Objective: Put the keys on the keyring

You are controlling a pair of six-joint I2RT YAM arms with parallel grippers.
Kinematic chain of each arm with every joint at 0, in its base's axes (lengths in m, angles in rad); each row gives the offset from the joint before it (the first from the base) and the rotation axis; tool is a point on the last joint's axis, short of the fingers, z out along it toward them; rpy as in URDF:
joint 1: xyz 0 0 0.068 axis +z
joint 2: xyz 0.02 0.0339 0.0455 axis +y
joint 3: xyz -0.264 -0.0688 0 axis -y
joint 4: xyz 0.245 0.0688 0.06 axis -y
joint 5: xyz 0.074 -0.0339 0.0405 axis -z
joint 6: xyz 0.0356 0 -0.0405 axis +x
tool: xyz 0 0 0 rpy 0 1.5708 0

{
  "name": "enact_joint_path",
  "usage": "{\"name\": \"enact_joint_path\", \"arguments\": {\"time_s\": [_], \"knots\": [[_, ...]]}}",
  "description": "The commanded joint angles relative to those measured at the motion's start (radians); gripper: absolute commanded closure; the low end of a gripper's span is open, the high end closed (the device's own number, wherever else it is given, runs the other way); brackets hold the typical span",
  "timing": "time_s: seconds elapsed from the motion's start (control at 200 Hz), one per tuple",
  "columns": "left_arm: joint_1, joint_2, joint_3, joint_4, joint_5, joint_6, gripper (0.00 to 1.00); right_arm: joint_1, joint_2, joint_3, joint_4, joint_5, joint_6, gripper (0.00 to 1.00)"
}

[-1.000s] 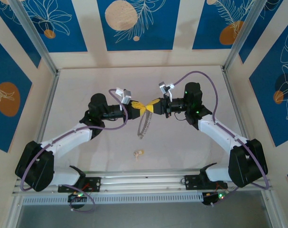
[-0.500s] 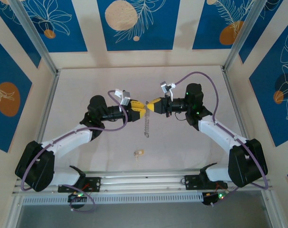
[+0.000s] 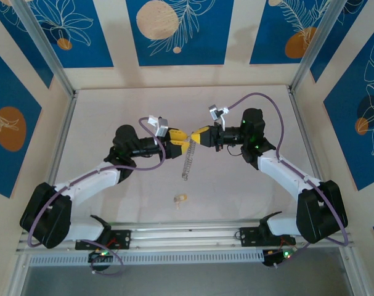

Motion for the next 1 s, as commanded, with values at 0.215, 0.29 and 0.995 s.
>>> {"name": "enact_joint_path", "arguments": {"time_s": [0.215, 0.29, 0.995], "knots": [[-0.01, -0.01, -0.027, 0.065, -0.06, -0.006, 0.55, -0.005, -0.024, -0.026, 0.021, 0.005, -0.005, 1.0], [-0.01, -0.026, -0.037, 0.061, -0.094, 0.007, 0.5, -0.007, -0.023, -0.028, 0.02, 0.005, -0.009, 1.0], [-0.002, 0.006, -0.023, 0.022, -0.121, 0.014, 0.41, -0.009, -0.029, -0.023, 0.013, 0.0, -0.008, 1.0]]}}
